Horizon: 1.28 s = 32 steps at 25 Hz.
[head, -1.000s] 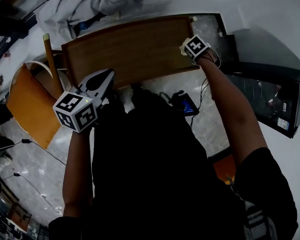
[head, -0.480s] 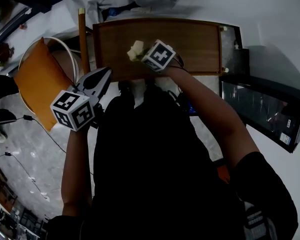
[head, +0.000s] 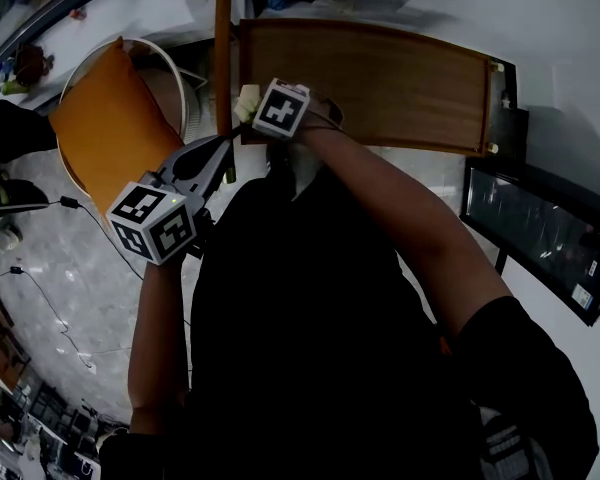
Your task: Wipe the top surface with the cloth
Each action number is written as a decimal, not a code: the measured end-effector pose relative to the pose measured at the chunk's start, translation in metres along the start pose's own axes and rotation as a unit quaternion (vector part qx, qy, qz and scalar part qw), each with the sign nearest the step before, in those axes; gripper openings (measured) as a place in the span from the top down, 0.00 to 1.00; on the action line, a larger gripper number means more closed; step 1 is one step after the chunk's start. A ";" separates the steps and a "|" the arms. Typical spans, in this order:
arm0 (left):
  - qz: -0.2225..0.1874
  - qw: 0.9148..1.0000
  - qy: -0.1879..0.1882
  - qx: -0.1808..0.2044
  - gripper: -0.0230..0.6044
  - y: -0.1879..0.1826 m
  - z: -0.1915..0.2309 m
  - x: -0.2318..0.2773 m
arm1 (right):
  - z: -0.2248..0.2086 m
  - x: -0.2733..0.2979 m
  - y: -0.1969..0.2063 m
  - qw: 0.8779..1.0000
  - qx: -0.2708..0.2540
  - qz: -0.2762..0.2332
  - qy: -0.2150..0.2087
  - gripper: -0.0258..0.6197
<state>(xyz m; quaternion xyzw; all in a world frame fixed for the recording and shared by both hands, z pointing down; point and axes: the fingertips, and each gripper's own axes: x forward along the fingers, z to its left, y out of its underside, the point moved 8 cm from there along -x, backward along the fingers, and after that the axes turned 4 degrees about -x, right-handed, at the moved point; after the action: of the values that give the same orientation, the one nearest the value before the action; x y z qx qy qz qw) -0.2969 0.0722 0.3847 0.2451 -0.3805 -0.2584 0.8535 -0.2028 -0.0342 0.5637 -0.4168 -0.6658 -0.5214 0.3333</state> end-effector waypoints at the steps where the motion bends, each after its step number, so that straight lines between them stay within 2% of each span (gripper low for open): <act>1: 0.000 1.000 -0.001 -0.001 0.95 0.001 0.001 -0.002 | 0.000 0.007 -0.001 1.000 -0.017 0.009 0.004 0.89; 4: -0.001 1.000 -0.001 -0.003 0.95 0.002 0.003 -0.005 | -0.002 0.017 0.001 0.999 -0.039 0.023 0.017 0.89; 9: 0.002 1.000 0.005 0.002 0.95 0.000 0.001 0.000 | -0.003 0.018 0.002 0.998 -0.058 0.015 0.010 0.89; 14: 0.001 1.000 0.013 0.011 0.95 -0.004 -0.008 0.008 | -0.011 0.006 0.025 0.998 -0.063 0.019 0.019 0.89; 19: 0.015 0.999 0.030 0.020 0.95 -0.007 -0.022 0.030 | -0.030 -0.022 0.071 0.998 -0.029 0.022 0.042 0.89; 24: 0.034 0.997 0.064 0.037 0.95 -0.012 -0.055 0.071 | -0.041 -0.054 0.130 0.997 0.021 0.021 0.065 0.89; 32: 0.055 0.991 0.103 0.063 0.95 -0.020 -0.107 0.130 | -0.058 -0.112 0.233 0.992 0.071 0.037 0.094 0.89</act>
<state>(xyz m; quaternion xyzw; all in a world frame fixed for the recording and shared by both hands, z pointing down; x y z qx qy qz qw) -0.1439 -0.0010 0.3774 0.3021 -0.3186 -0.1595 0.8842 0.0561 -0.0881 0.5753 -0.3655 -0.6515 -0.4965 0.4421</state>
